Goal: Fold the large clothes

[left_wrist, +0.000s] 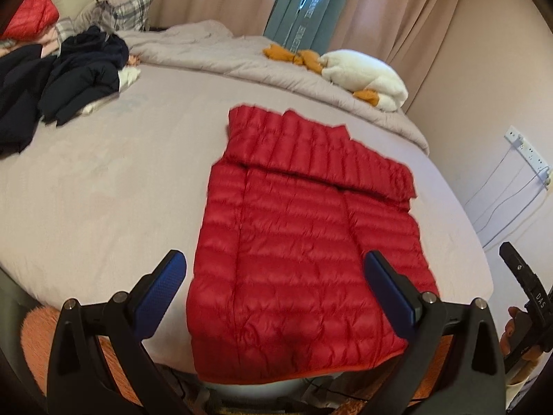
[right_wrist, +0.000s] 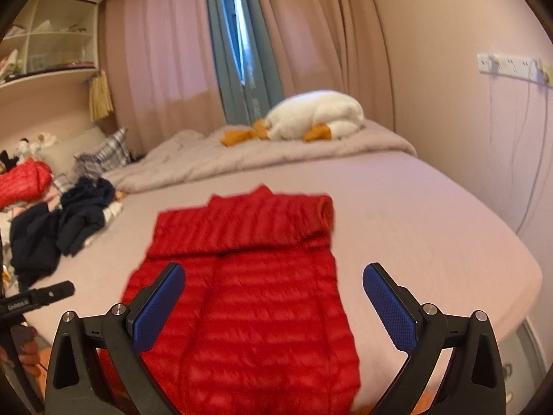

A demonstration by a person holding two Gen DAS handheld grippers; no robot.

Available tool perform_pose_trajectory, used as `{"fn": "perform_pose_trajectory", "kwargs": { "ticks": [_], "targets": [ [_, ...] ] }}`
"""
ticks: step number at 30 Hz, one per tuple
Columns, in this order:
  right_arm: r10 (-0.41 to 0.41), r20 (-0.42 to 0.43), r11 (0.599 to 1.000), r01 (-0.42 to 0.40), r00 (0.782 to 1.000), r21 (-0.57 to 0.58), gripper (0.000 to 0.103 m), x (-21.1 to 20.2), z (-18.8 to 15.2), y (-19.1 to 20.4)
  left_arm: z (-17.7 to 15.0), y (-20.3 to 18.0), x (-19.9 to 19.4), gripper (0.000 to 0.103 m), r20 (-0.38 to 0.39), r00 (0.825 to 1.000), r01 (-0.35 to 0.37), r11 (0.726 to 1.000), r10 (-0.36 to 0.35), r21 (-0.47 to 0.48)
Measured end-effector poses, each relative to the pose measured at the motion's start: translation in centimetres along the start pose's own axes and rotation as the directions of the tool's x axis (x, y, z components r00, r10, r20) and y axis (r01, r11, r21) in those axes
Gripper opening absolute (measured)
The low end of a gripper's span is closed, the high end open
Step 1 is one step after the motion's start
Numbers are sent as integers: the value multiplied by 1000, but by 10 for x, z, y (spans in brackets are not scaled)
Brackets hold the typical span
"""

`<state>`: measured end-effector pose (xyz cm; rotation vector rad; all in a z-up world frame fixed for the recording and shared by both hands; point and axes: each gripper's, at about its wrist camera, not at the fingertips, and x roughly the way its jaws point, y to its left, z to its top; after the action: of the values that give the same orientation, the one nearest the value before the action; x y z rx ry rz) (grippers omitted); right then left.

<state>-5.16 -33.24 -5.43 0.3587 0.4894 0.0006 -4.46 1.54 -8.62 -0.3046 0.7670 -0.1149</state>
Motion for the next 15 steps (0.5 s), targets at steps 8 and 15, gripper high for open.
{"fn": "perform_pose_trajectory", "kwargs": {
  "ticks": [8, 15],
  "targets": [
    [-17, -84, 998, 22, 996, 65, 102, 7, -30, -13, -24, 13, 23, 103, -72, 997, -23, 999, 20, -35],
    [-30, -128, 995, 41, 991, 87, 102, 10, -46, -21, -36, 25, 38, 103, -123, 992, -38, 997, 30, -62]
  ]
}}
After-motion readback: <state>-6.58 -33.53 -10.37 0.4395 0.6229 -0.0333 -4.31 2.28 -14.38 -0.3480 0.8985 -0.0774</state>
